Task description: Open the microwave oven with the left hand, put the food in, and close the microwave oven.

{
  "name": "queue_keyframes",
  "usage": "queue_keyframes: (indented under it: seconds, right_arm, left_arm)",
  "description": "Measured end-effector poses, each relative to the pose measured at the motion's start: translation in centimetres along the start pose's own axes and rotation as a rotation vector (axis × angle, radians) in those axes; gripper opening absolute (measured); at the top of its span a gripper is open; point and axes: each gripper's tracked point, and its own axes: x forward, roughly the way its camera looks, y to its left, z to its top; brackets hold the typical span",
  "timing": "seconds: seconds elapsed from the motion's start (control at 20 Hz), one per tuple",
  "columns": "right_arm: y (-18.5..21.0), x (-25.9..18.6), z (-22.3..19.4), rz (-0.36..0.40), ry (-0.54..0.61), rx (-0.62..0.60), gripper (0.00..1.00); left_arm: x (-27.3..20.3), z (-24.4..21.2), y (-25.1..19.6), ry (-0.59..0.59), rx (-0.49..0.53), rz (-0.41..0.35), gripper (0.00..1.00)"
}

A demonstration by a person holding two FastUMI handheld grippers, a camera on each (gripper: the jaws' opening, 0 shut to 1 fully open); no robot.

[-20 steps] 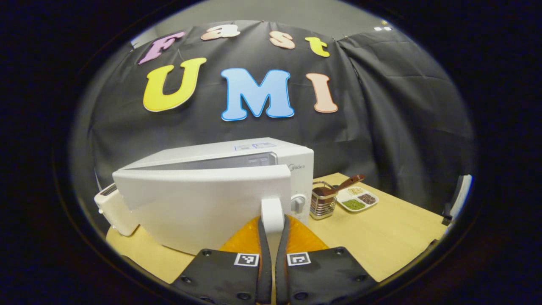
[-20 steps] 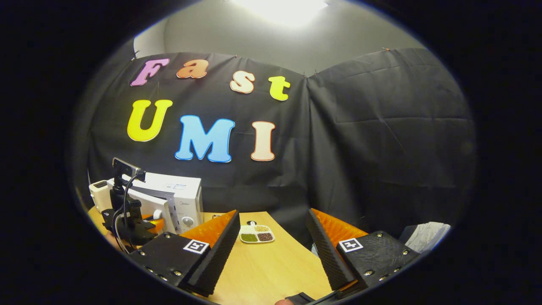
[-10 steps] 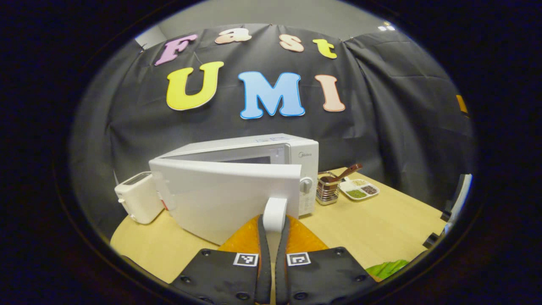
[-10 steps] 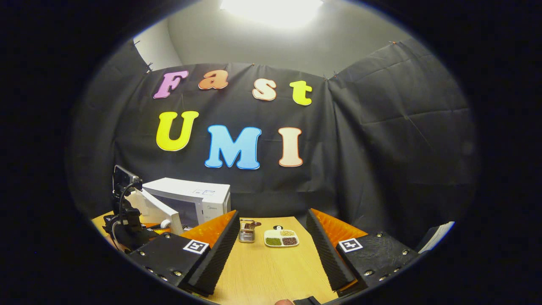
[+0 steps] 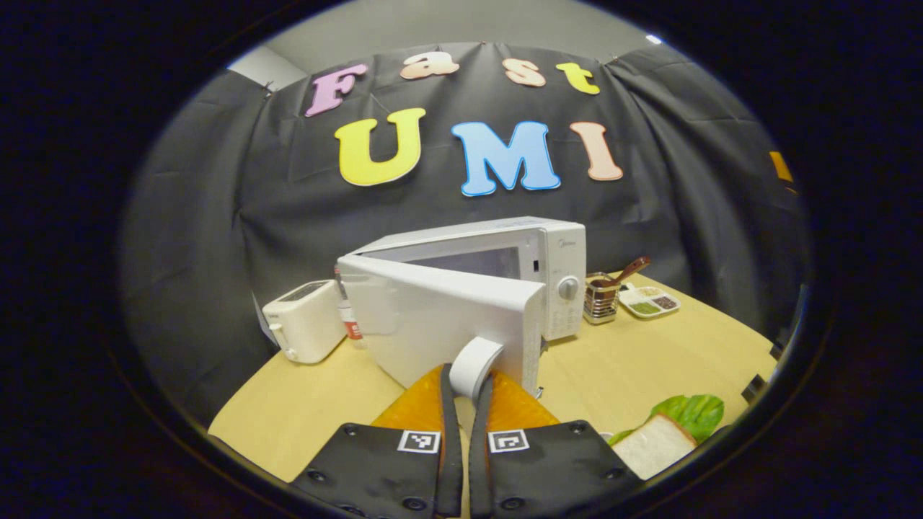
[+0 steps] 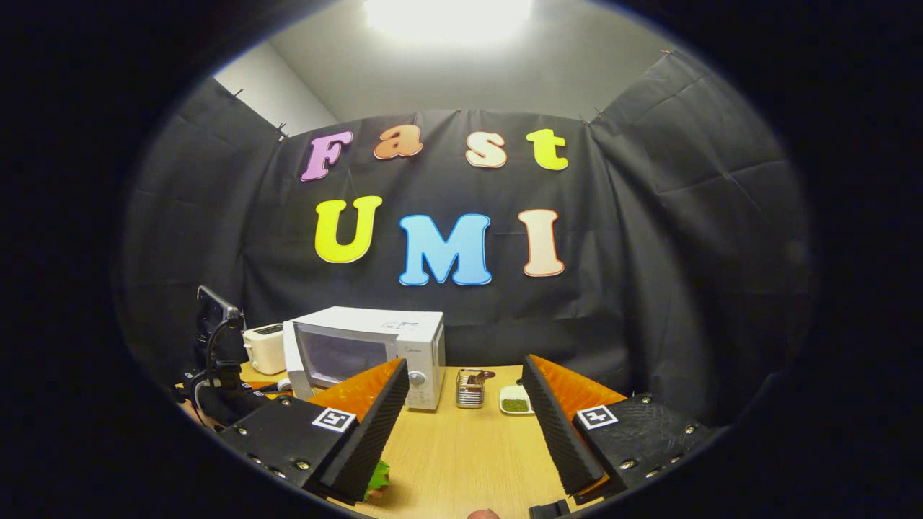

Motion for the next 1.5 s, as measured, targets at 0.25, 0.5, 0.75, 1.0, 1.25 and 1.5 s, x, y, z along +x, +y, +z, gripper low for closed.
queue_keyframes:
  seconds: [0.25,0.5,0.75,1.0,1.25,1.5]
  right_arm:
    - [3.4,0.9,0.3,0.044,0.003,-0.015,0.95]
    - [7.5,1.4,0.6,0.051,0.006,-0.042,0.95]
    - [12.0,1.5,1.3,0.051,-0.008,-0.043,0.95]
    - [15.8,1.4,1.0,0.043,-0.002,-0.041,0.96]
    - [17.9,1.0,0.1,0.021,0.027,-0.033,0.95]
    - [18.9,1.0,-1.1,0.049,0.092,0.009,0.96]
  left_arm:
    - [-2.0,-1.0,3.0,0.002,-0.008,-0.002,0.10]
    - [-3.5,-1.8,6.0,-0.002,-0.014,-0.052,0.10]
    - [-4.8,-2.8,9.7,0.016,-0.008,-0.101,0.10]
    - [-5.8,-3.5,13.5,0.009,-0.010,-0.124,0.11]
    - [-6.2,-4.4,17.0,0.009,-0.024,-0.122,0.12]
    - [-6.9,-6.0,19.8,0.038,-0.109,-0.084,0.22]
